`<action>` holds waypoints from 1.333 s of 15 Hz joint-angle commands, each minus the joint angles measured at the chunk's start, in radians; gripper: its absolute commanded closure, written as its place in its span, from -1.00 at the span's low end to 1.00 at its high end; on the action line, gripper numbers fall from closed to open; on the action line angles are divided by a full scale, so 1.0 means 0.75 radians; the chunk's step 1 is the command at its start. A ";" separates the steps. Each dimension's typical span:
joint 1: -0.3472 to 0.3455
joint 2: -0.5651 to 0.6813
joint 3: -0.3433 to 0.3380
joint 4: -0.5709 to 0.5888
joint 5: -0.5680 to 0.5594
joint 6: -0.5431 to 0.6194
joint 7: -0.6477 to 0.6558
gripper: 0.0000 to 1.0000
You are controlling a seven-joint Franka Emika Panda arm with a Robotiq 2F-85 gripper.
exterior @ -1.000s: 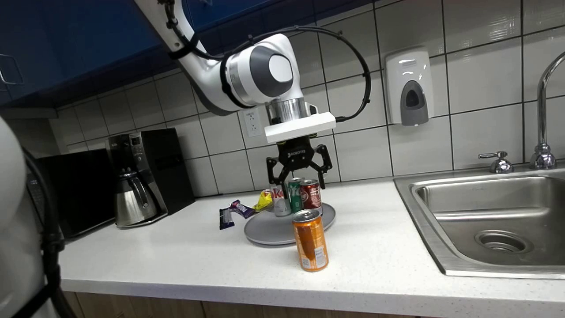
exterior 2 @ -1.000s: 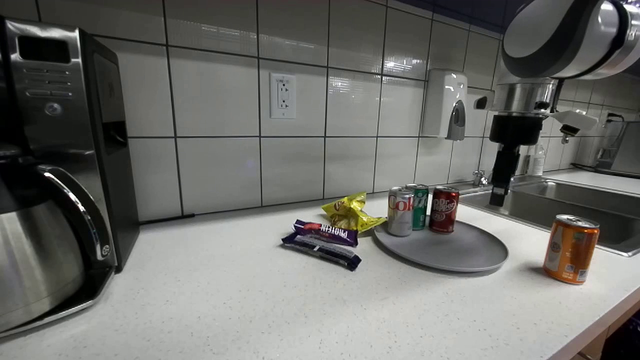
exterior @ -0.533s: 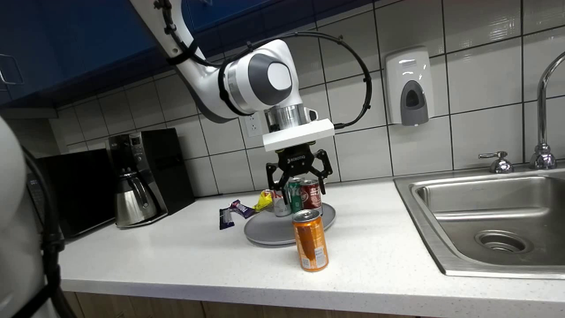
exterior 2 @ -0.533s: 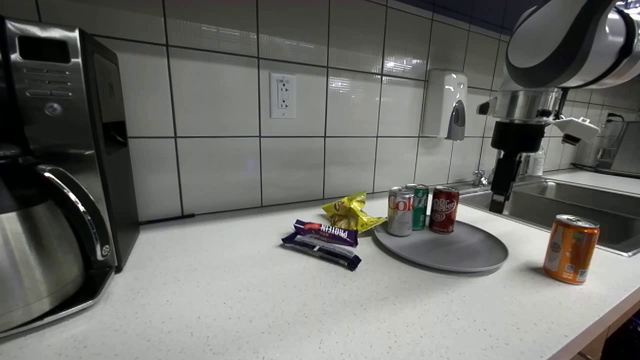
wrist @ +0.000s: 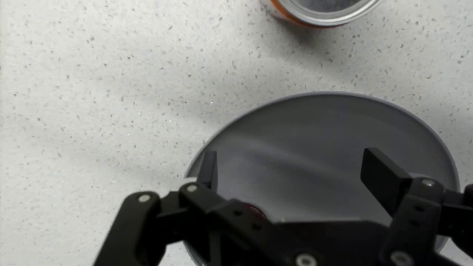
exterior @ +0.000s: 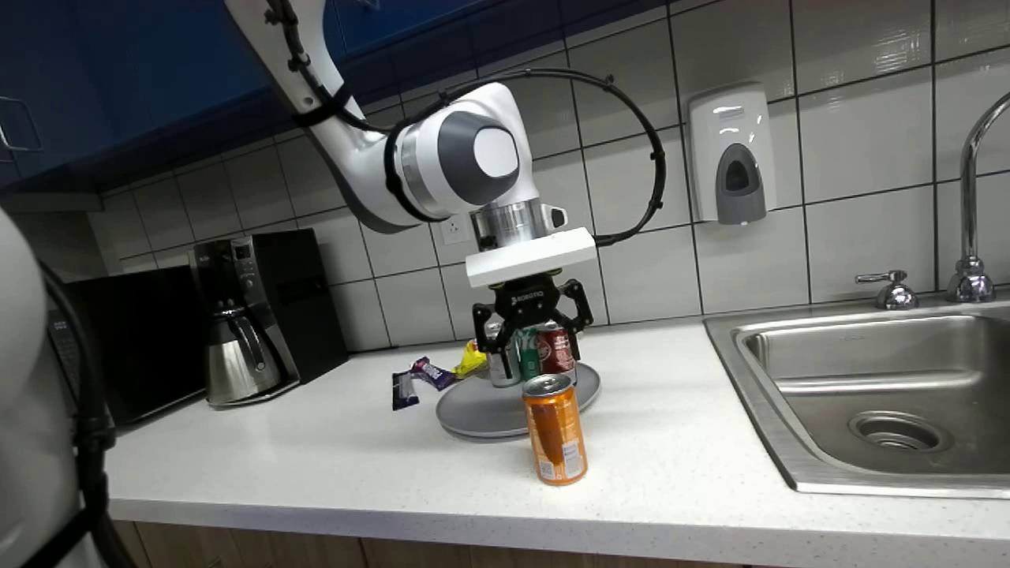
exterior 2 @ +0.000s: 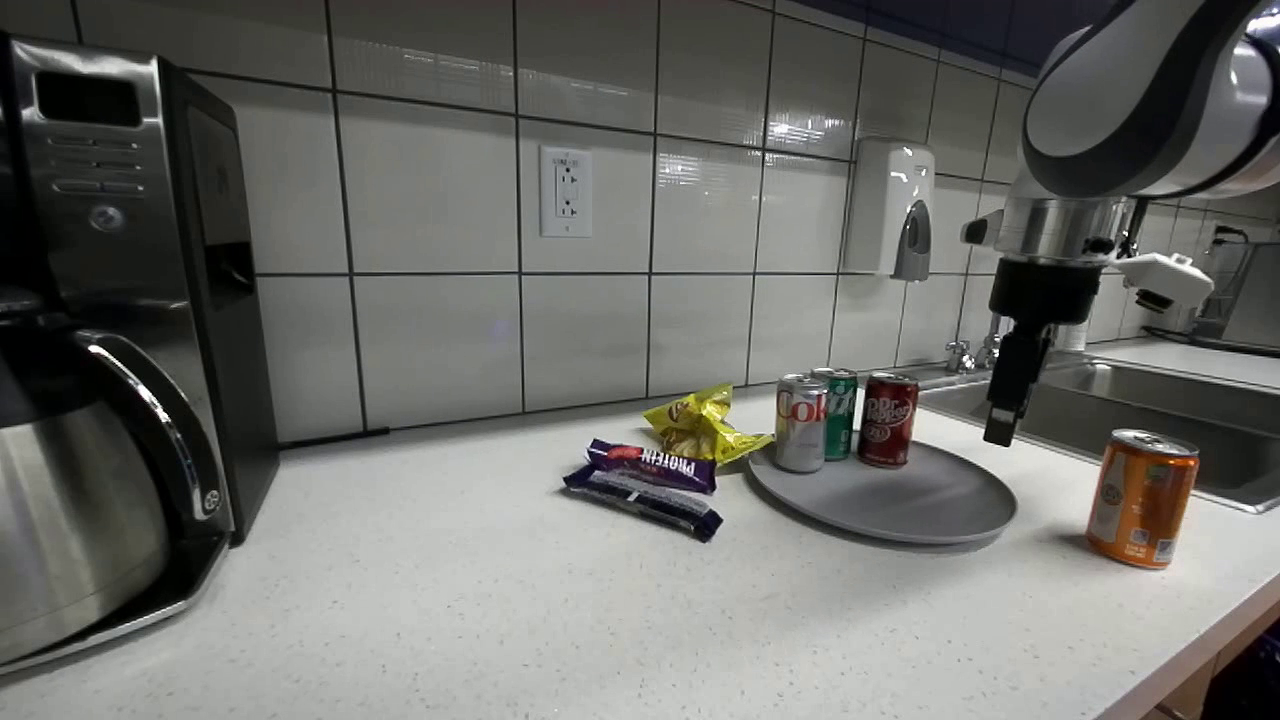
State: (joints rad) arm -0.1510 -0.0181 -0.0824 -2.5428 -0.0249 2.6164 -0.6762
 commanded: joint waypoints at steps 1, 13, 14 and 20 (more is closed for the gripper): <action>0.023 -0.030 -0.020 -0.055 0.048 0.062 -0.037 -1.00; 0.027 -0.044 -0.021 -0.131 0.169 0.171 -0.082 -1.00; 0.028 -0.045 -0.021 -0.135 0.180 0.177 -0.088 -1.00; 0.037 -0.064 -0.019 -0.181 0.198 0.235 -0.088 -1.00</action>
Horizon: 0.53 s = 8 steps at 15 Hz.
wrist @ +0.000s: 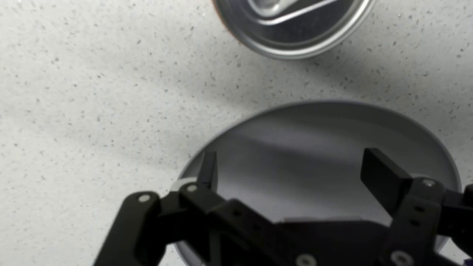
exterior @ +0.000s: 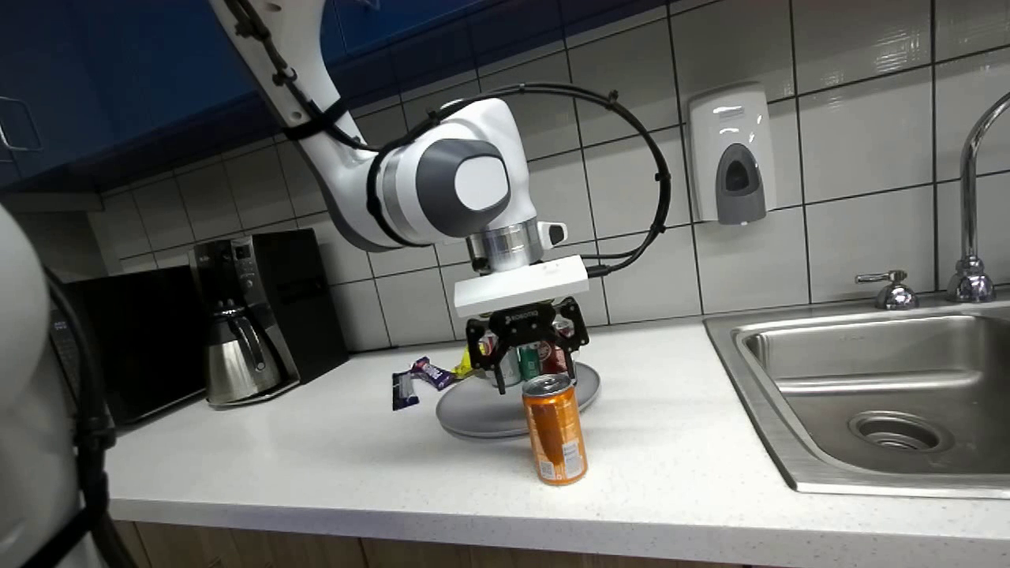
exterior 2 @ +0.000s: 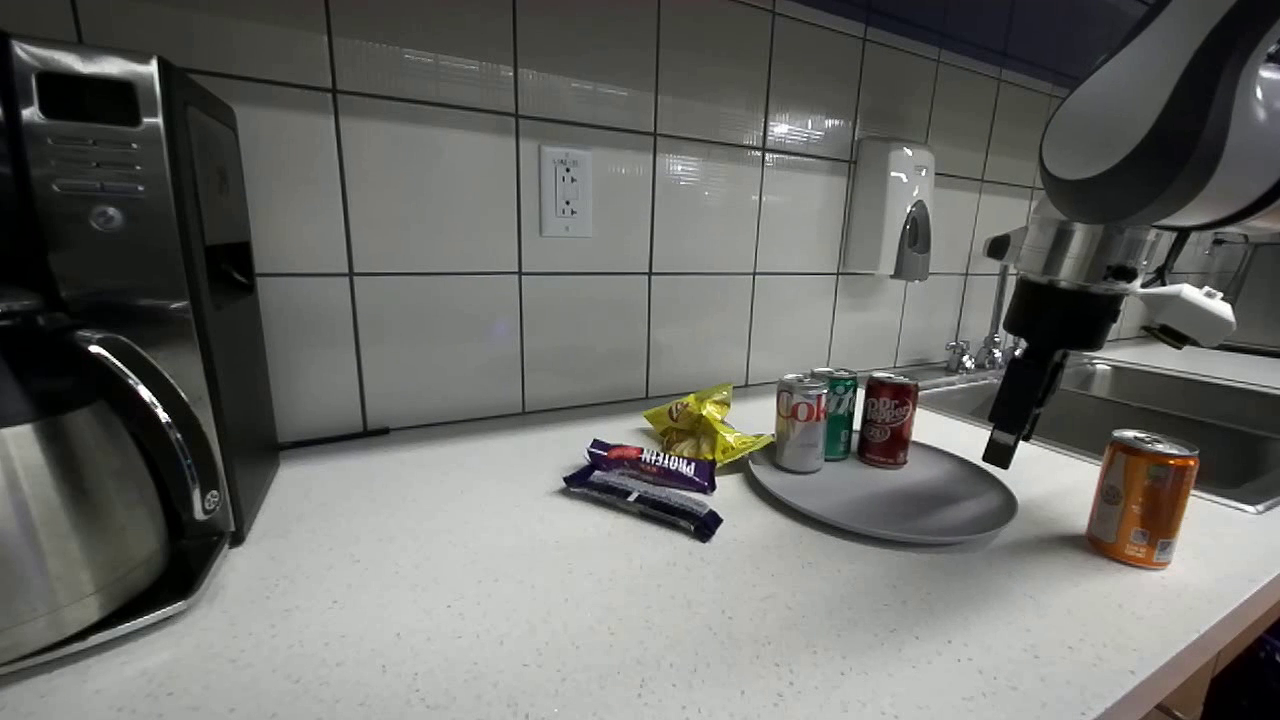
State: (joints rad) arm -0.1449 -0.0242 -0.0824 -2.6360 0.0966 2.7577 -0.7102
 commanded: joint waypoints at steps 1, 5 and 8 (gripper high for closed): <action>0.032 -0.059 -0.019 -0.066 0.037 0.058 -0.044 -1.00; 0.048 -0.078 -0.020 -0.103 0.061 0.096 -0.047 -1.00; 0.058 -0.095 -0.027 -0.130 0.089 0.113 -0.054 -1.00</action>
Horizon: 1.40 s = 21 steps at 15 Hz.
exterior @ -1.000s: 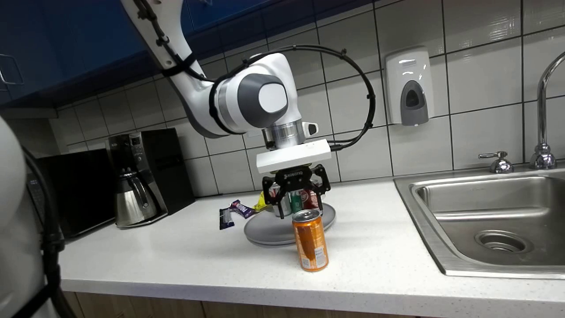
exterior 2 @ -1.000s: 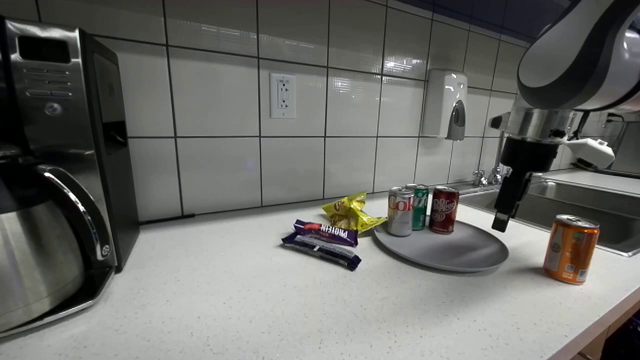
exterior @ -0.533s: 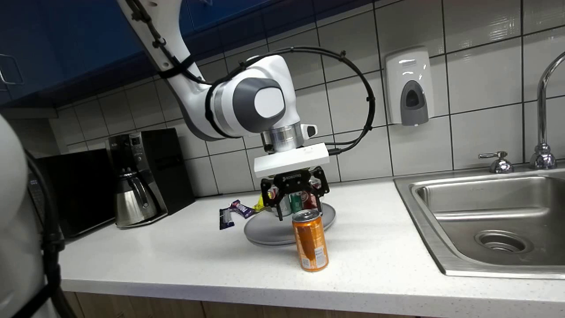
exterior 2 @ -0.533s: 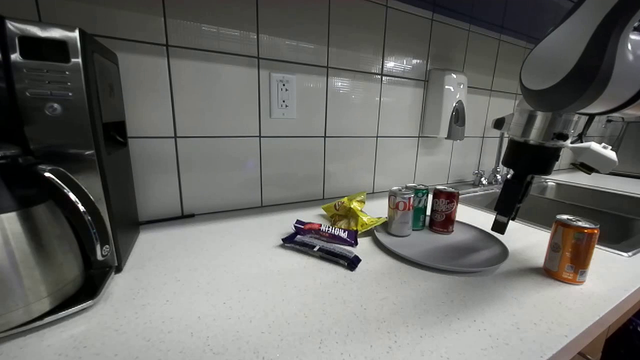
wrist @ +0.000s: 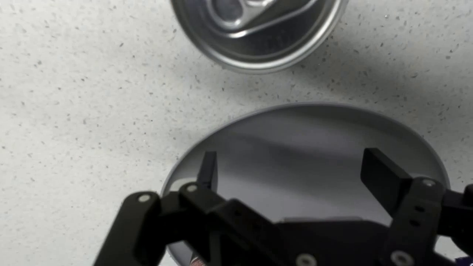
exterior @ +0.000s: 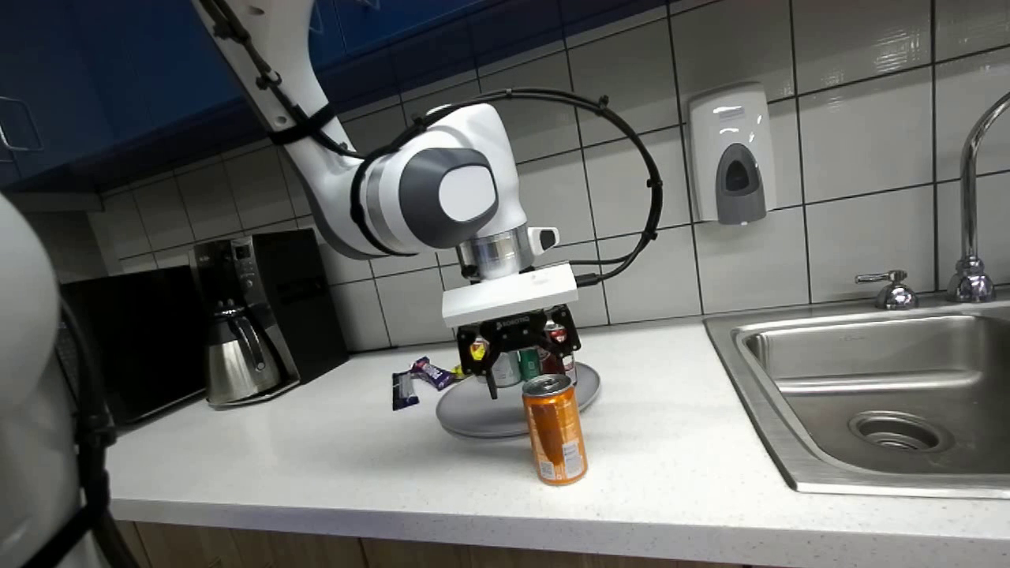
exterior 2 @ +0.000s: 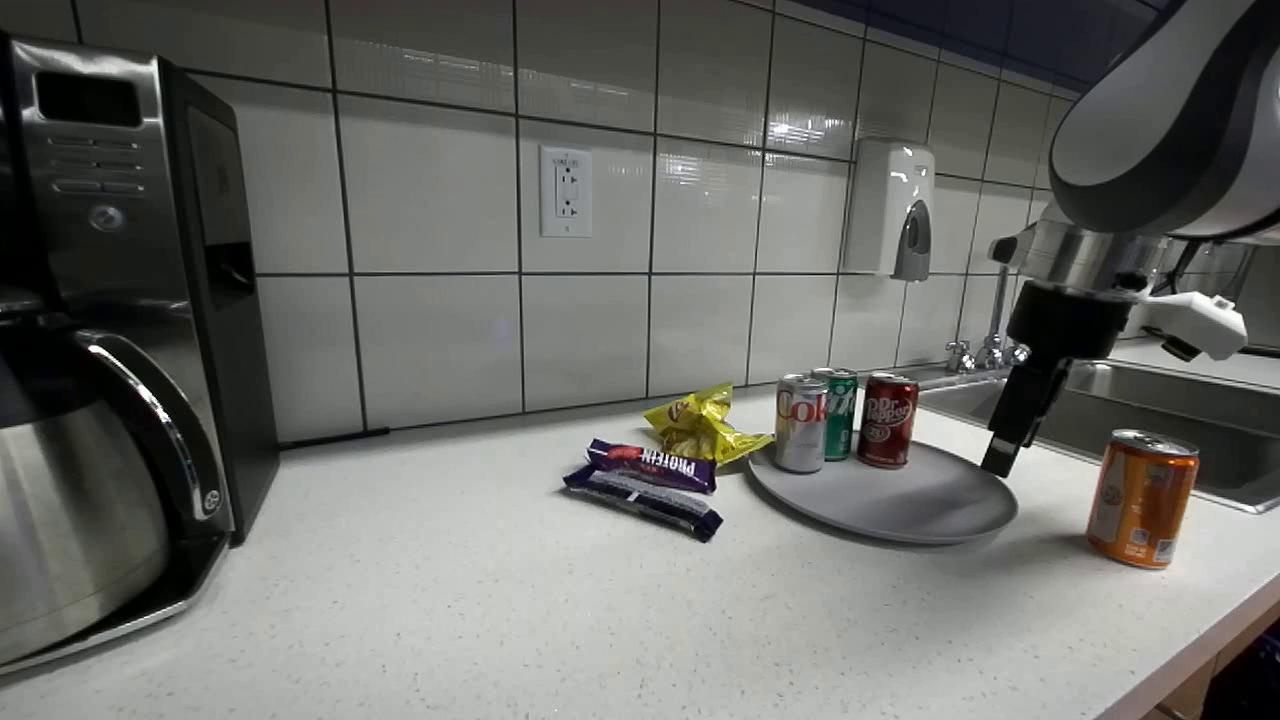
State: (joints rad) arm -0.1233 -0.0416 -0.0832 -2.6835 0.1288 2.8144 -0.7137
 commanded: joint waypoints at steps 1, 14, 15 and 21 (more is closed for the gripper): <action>0.031 -0.078 -0.030 -0.076 0.038 0.045 -0.043 -1.00; 0.044 -0.046 -0.070 -0.055 0.000 0.017 0.003 -1.00; 0.044 -0.046 -0.070 -0.055 0.000 0.017 0.003 -1.00; 0.044 -0.046 -0.070 -0.055 0.000 0.017 0.003 -1.00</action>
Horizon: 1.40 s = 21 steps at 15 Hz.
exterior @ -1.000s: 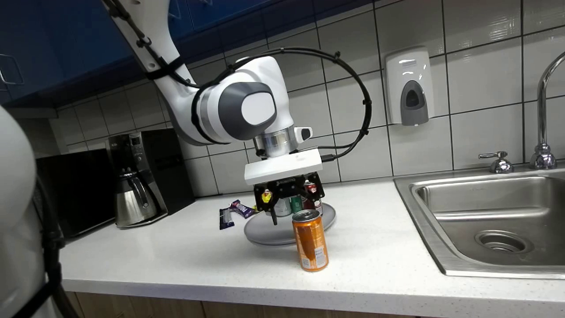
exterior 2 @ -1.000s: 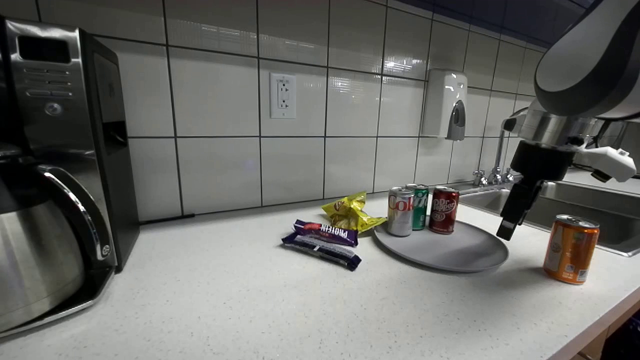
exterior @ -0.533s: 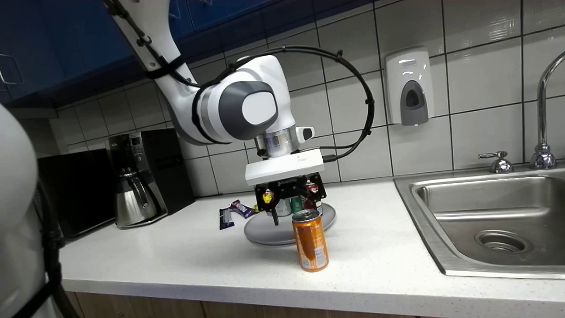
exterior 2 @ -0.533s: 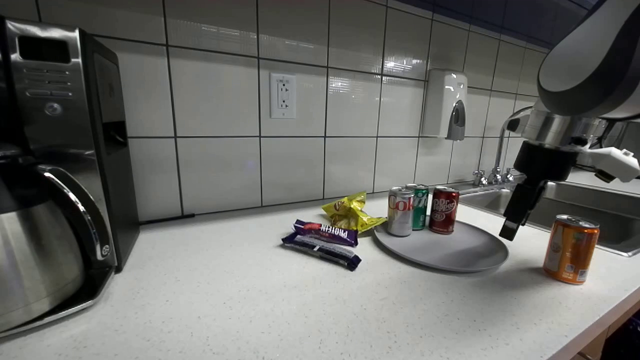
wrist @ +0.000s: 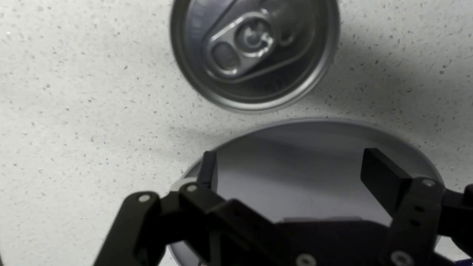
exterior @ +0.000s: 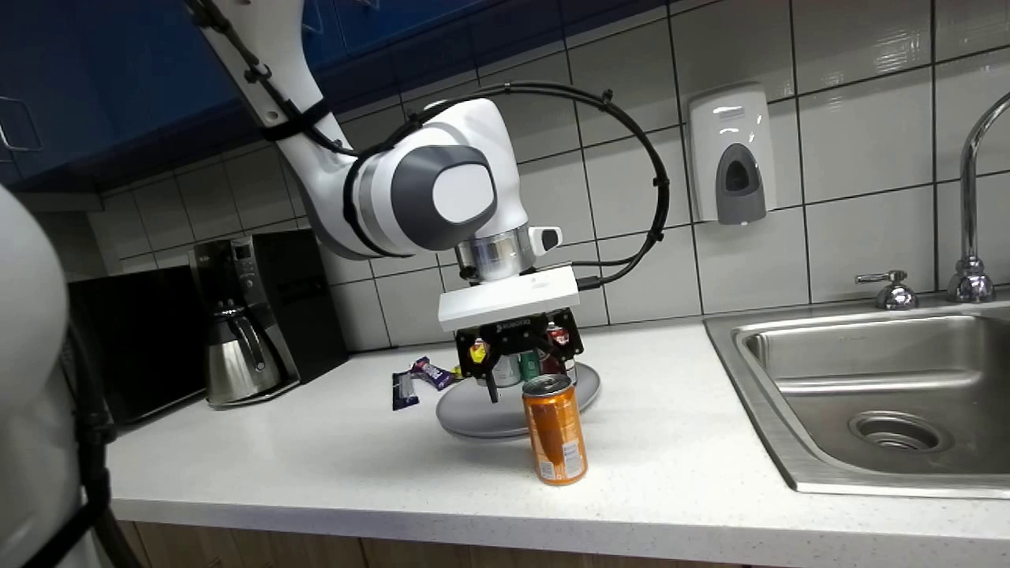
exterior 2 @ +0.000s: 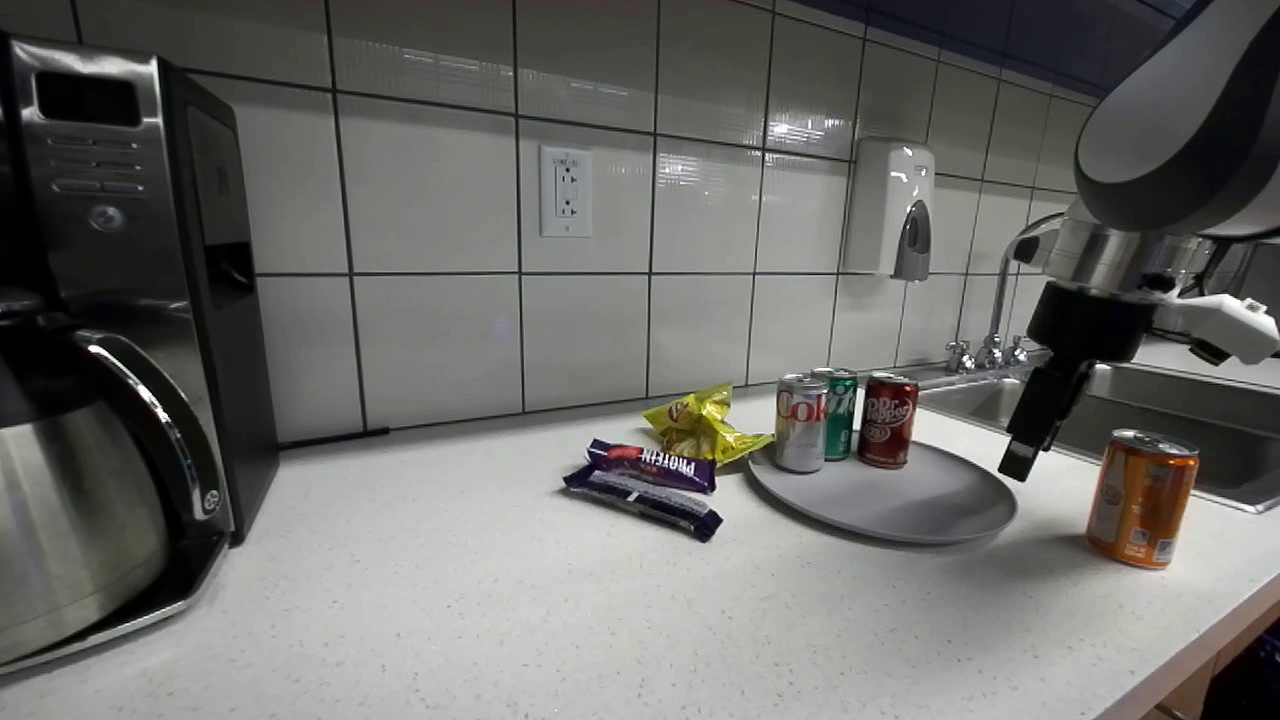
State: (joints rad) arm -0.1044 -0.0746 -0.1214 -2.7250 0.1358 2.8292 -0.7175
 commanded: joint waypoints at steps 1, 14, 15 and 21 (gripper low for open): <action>0.019 -0.002 -0.019 0.000 -0.009 -0.003 0.009 -1.00; 0.001 -0.002 -0.034 0.020 -0.040 -0.001 0.018 -1.00; -0.006 -0.007 -0.042 0.023 -0.050 0.000 0.020 -1.00; -0.001 -0.020 -0.075 0.006 -0.034 0.008 -0.006 -1.00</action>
State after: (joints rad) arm -0.1048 -0.0734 -0.1680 -2.7104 0.1240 2.8292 -0.7166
